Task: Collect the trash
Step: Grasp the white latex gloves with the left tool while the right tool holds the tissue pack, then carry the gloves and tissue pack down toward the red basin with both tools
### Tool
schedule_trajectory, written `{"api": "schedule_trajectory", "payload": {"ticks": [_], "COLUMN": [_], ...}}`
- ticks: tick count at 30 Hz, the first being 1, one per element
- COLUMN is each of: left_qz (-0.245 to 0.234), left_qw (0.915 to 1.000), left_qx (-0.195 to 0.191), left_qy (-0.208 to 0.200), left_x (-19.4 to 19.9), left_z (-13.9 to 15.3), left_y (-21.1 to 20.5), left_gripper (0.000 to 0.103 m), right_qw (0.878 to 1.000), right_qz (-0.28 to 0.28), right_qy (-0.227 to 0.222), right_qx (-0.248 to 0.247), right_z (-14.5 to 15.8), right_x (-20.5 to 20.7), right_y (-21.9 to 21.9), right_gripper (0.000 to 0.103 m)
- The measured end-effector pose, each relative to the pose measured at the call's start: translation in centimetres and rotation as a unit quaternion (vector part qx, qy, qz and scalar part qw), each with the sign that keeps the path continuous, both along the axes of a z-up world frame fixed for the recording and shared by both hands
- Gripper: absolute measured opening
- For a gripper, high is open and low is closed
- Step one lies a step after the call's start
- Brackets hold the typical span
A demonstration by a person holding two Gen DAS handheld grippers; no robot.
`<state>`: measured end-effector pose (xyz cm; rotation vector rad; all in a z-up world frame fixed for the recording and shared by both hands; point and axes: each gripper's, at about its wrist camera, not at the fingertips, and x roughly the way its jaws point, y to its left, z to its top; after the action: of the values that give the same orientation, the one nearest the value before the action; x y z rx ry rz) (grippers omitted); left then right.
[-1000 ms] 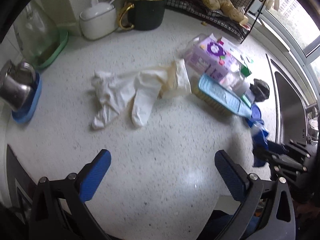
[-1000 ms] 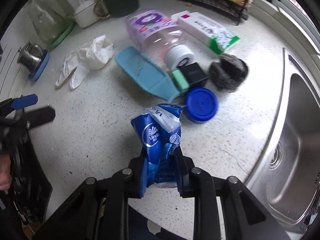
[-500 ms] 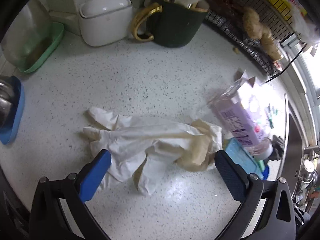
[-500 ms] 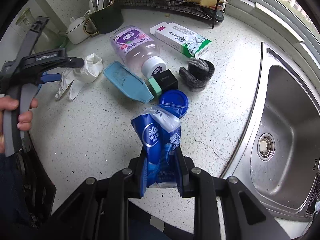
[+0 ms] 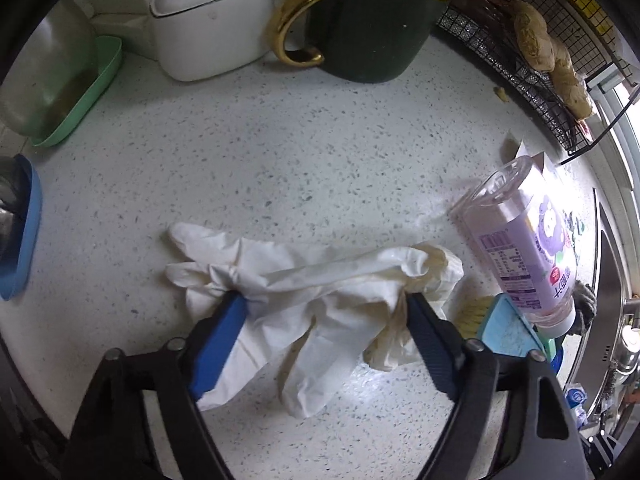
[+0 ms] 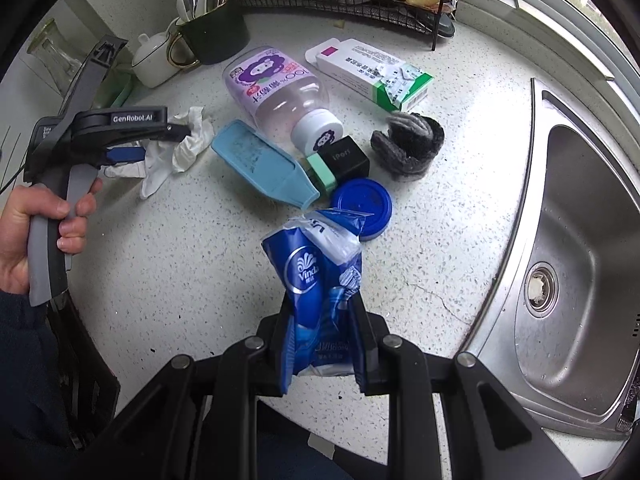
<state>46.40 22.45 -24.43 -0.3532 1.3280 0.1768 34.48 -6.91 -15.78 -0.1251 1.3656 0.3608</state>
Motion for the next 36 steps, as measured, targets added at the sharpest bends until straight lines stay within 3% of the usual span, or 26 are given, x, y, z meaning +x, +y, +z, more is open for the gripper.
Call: {"api": "schedule_trajectory", "payload": {"ticks": [4,8,12,15,23,36], "left_qz": [-0.014,-0.019,-0.034,-0.039,-0.054,-0.091], "left_qw": [0.9996,0.9986,0.9986,0.9984,0.9976,0.9909], "left_qx": [0.023,0.05,0.04,0.038,0.029,0.03], "left_qy": [0.005,0.0,-0.008,-0.016,-0.032,-0.095], "left_x": [-0.2,-1.7,-2.1,-3.5,-6.3,-14.0], "left_z": [0.0,0.5,0.6,0.8,2.3,10.7], "left_y": [-0.4,0.0,0.2,-0.3,-2.8,-9.3], "left_gripper": [0.064,0.03,0.008,0.004,0.003,0.003], "right_qw": [1.0,1.0,1.0,1.0,1.0,0.996], "right_qz": [-0.003,-0.002,0.002,0.002,-0.002,0.008], "right_qy": [0.006,0.004,0.001,-0.004,-0.017,-0.072], "right_qx": [0.004,0.006,0.004,0.006,0.009,0.052], "right_z": [-0.3,-0.3,-0.2,0.0,0.7,4.6], "right_x": [0.2,0.0,-0.3,-0.5,-0.9,-2.9], "right_y": [0.2,0.4,0.5,0.5,-0.2,-2.4], "right_gripper": [0.022,0.022,0.022,0.022,0.022,0.022]}}
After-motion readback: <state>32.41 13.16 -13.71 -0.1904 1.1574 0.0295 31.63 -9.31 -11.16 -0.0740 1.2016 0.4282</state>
